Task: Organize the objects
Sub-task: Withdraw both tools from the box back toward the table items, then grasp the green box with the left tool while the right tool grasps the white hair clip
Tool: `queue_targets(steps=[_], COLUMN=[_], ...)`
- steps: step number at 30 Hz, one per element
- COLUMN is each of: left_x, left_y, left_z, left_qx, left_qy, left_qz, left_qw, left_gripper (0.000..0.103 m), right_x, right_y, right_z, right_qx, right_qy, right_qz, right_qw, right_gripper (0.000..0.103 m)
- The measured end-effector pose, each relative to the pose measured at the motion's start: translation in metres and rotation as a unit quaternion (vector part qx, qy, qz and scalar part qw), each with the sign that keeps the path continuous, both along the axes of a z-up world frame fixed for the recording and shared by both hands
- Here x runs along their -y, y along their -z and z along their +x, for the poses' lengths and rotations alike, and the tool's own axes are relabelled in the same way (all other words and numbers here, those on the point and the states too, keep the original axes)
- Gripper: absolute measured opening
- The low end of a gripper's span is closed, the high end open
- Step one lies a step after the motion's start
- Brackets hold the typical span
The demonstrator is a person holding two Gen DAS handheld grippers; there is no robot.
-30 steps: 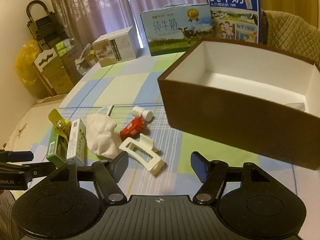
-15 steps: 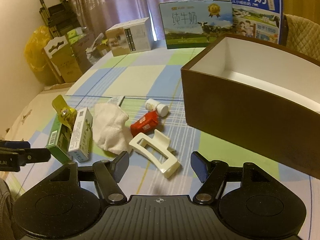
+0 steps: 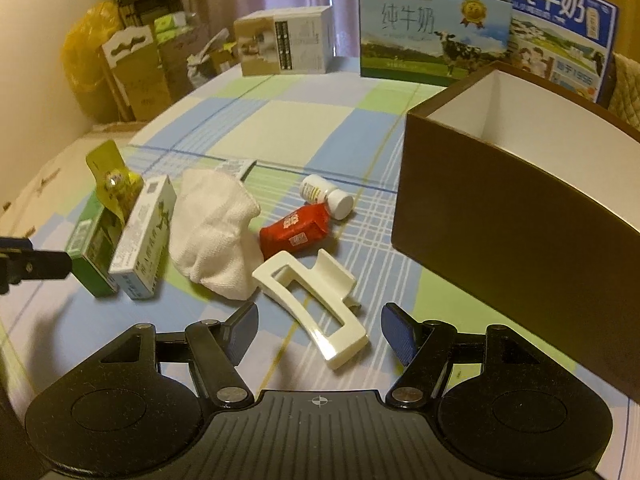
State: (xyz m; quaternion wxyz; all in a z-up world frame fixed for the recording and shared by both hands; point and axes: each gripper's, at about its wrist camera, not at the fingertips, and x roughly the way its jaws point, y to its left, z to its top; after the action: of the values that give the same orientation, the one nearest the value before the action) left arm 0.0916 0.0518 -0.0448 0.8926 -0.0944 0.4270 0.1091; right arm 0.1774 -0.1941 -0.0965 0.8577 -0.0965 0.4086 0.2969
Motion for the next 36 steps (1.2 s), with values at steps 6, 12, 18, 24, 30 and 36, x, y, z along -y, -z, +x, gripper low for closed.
queue_targets(steps=[6, 12, 18, 24, 30, 36], left_x=[-0.004, -0.009, -0.009, -0.008, -0.015, -0.021], left_y=[0.005, 0.012, 0.015, 0.018, 0.024, 0.031], left_z=[0.003, 0.009, 0.015, 0.027, 0.041, 0.050], left_qx=[-0.003, -0.013, -0.009, -0.015, -0.030, -0.031], left_qy=[-0.009, -0.024, -0.027, -0.024, -0.025, -0.023], left_qz=[0.007, 0.008, 0.023, 0.032, 0.024, 0.016], left_qw=[0.9999, 0.9996, 0.9993, 0.9991, 0.9989, 0.9991], left_gripper=[0.087, 0.085, 0.082, 0.072, 0.059, 0.031], right_x=[-0.011, -0.017, -0.022, -0.016, -0.004, 0.006], right_y=[0.013, 0.022, 0.026, 0.023, 0.018, 0.016], right_z=[0.010, 0.016, 0.014, 0.019, 0.027, 0.028], right_qx=[0.006, 0.019, 0.024, 0.010, -0.012, -0.016], right_qy=[-0.011, -0.017, -0.028, 0.003, 0.047, 0.064], right_qz=[-0.014, -0.028, -0.052, -0.069, -0.083, -0.089], right_qw=[1.000, 0.999, 0.998, 0.998, 0.995, 0.994], right_gripper=[0.066, 0.058, 0.040, 0.040, 0.040, 0.040])
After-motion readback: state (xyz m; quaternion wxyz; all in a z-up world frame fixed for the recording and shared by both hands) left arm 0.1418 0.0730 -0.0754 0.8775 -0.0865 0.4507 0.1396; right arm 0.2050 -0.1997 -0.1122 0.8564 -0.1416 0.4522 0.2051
